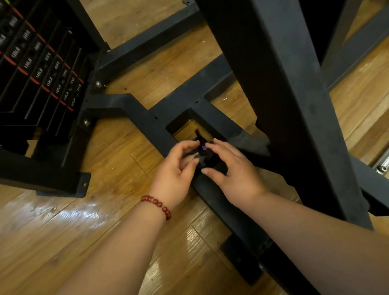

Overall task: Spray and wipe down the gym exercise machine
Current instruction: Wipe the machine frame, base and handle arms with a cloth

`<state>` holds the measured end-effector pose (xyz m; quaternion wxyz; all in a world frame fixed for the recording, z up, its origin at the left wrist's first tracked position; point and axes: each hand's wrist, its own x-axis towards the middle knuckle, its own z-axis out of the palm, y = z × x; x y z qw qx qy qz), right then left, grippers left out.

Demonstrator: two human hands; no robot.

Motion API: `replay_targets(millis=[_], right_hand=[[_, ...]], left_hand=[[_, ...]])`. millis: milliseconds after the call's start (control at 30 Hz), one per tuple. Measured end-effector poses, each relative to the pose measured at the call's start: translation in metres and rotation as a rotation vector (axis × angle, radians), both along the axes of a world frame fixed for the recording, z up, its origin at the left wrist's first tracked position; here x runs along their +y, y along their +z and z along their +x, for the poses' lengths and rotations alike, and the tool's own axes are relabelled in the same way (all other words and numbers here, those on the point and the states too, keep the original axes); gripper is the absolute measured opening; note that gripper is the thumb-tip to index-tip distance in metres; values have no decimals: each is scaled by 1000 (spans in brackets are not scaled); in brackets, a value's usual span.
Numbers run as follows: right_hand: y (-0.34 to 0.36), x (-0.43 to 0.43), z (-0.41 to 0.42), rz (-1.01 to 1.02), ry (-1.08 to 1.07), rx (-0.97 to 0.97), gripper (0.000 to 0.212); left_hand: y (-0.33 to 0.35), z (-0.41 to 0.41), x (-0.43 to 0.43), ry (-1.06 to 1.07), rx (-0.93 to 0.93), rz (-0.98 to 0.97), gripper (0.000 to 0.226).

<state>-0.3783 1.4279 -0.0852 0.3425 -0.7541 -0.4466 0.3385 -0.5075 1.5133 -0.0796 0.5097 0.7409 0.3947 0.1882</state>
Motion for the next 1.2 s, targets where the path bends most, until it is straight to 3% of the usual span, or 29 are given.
replay_targets(millis=[133,233,333,433,500,600,767,867,1000,1100,1200], right_hand=[[0,21,-2,60,-130,57,15],[3,23,5,101,-267,94,9],[7,19,15,64,-267,-3,22],[6,12,15,-6,-103,-163,39],[3,8,9,-44,86,-341,34],[2,7,1,-99,241,-424,35],[-11,11,2,-80,274,-630,36],[-13,17,7,-69,320,-699,55],[-29,7,-3,-1,467,-755,42],[-21,6,10,-113,513,-840,60],[-11,10,11,-242,374,-799,69]], left_hand=[[1,-1,13,29,35,63,28],[-16,-4,28,-69,305,288,39],[-35,-3,31,-173,571,436,51],[-39,-1,30,-181,587,437,52],[-37,-2,34,-216,620,428,52],[-33,-4,39,-270,647,397,52],[-32,-6,43,-306,628,349,51],[-33,-7,44,-313,627,351,51],[-33,-7,44,-313,643,378,52],[-33,-6,44,-320,657,379,52],[-32,-6,44,-321,669,383,53]])
